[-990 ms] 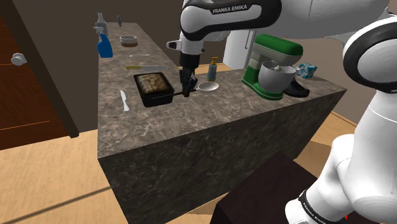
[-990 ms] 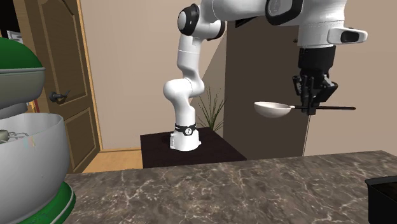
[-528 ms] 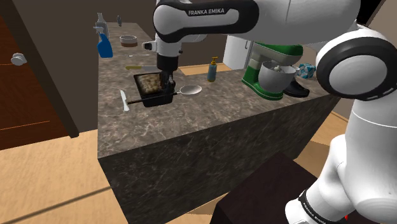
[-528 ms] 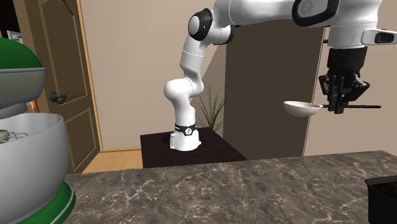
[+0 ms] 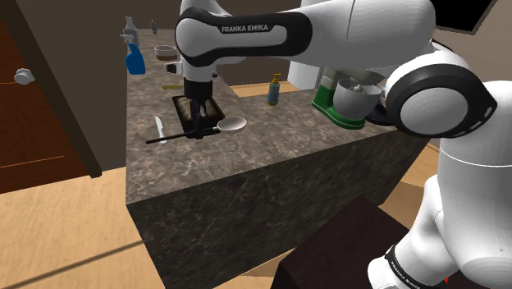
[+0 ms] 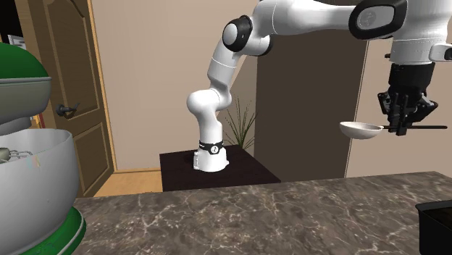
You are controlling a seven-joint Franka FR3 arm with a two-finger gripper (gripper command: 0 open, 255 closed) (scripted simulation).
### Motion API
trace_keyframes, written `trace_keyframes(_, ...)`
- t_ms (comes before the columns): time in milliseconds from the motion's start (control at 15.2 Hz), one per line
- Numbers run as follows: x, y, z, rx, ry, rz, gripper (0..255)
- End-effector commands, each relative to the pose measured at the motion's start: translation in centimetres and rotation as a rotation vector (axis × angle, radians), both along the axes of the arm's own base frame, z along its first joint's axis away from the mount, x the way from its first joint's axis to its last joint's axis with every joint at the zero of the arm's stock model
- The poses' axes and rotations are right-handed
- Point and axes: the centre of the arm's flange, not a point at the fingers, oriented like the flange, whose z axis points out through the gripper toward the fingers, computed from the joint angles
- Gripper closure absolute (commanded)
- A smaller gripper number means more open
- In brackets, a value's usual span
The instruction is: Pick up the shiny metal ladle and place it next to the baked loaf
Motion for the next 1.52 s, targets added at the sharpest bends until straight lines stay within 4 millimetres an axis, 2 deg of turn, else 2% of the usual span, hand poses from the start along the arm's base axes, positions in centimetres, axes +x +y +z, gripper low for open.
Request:
trace_keyframes(0, -0.1, 0.1, -0.9, 0.0, 0.0, 0.0, 255)
trace_keyframes(1452, -0.1, 0.1, -12.6, 0.0, 0.0, 0.0, 255)
